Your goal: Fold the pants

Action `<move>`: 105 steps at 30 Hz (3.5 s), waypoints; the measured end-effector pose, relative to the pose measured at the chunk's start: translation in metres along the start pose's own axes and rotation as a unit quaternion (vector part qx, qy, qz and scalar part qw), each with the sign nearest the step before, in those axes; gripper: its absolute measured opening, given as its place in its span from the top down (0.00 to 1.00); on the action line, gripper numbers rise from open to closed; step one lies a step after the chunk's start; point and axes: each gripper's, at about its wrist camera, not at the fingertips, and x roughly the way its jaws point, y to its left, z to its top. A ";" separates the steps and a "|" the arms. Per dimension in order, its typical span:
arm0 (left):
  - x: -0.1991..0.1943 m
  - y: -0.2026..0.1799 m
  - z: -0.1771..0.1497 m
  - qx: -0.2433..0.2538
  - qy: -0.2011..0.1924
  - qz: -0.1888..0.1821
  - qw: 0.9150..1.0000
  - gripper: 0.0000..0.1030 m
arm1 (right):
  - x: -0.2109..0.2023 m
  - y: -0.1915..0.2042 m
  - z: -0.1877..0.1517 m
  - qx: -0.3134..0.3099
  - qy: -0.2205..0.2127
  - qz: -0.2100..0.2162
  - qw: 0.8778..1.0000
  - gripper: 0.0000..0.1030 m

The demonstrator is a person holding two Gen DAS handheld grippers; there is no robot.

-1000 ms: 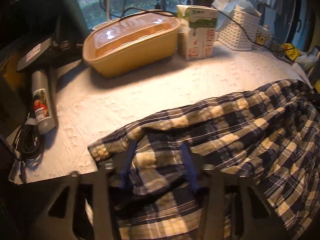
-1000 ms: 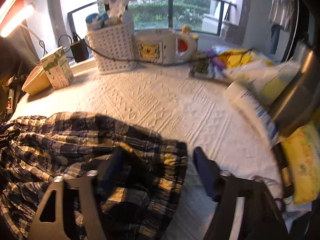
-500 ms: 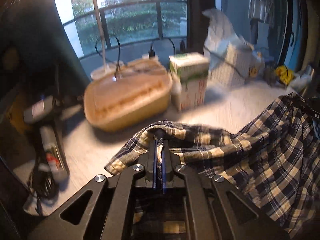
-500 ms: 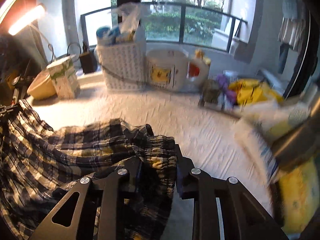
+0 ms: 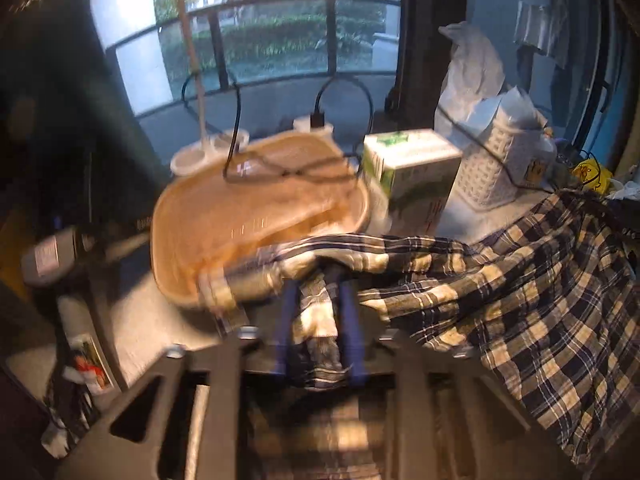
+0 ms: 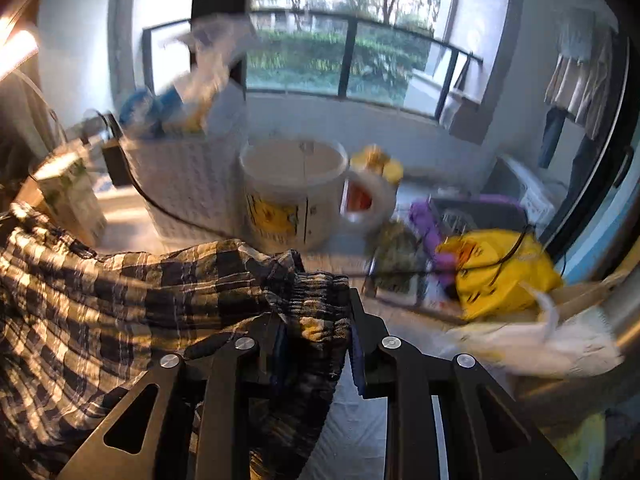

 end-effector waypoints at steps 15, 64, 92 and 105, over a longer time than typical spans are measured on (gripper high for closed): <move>-0.058 -0.025 -0.106 0.021 0.076 -0.136 0.988 0.38 | -0.080 0.001 -0.066 0.000 -0.009 0.073 0.997 0.21; -0.123 -0.038 -0.132 0.034 0.012 -0.112 0.993 0.98 | -0.193 0.011 -0.204 -0.021 -0.003 0.047 0.999 0.94; -0.152 -0.021 -0.217 -0.039 0.030 -0.107 0.993 0.49 | -0.236 0.005 -0.232 0.046 -0.020 0.009 0.999 0.93; -0.195 -0.032 -0.253 -0.042 0.055 -0.107 0.992 0.94 | -0.224 0.007 -0.238 0.060 -0.022 0.036 0.997 0.31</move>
